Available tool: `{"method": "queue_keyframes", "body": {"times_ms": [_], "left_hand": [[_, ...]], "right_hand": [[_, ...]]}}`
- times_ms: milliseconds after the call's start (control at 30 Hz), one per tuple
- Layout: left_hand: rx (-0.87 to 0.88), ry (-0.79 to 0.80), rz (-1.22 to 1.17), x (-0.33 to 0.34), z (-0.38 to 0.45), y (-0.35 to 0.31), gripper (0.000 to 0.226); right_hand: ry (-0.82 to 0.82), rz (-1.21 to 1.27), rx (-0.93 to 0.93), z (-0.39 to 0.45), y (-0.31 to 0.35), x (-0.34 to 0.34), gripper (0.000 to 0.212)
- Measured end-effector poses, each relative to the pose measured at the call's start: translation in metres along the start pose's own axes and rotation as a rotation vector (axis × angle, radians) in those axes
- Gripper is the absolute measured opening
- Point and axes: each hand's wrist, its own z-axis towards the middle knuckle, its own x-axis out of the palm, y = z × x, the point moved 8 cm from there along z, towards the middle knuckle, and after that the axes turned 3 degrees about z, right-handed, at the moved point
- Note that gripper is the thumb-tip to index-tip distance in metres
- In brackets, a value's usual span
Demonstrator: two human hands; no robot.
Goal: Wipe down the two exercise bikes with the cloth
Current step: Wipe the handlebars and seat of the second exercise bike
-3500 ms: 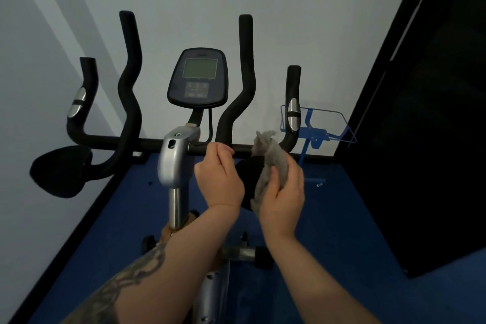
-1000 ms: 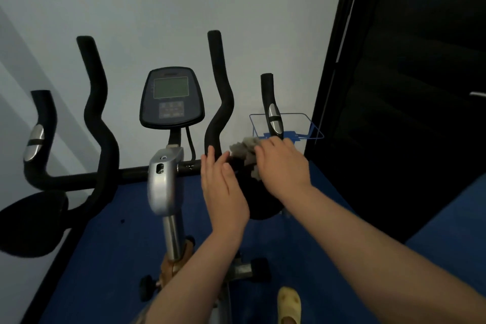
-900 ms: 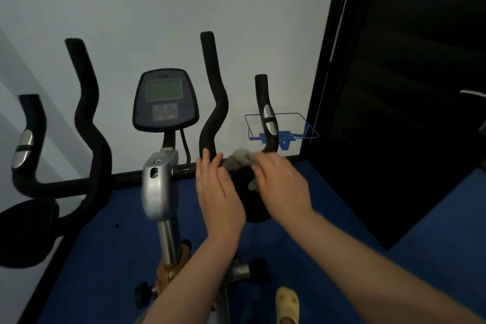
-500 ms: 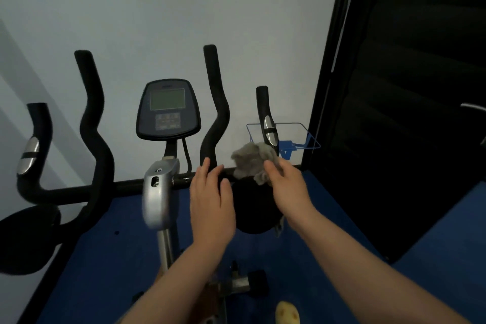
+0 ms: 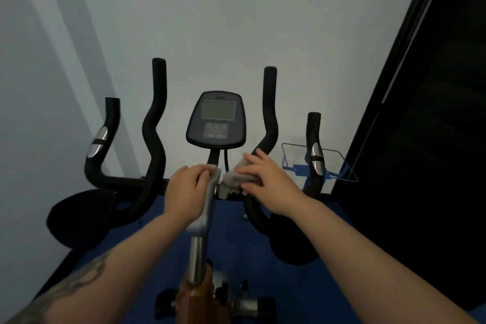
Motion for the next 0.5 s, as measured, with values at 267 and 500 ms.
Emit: {"method": "queue_keyframes", "body": {"times_ms": [267, 500], "left_hand": [[-0.238, -0.263, -0.133, -0.013, -0.019, 0.013, 0.028], [-0.275, -0.321, -0.193, -0.013, -0.024, 0.018, 0.025]], "right_hand": [[-0.019, -0.318, -0.055, 0.025, 0.022, 0.007, 0.017], [-0.026, -0.373, -0.048, 0.007, 0.023, 0.028, 0.025]]}}
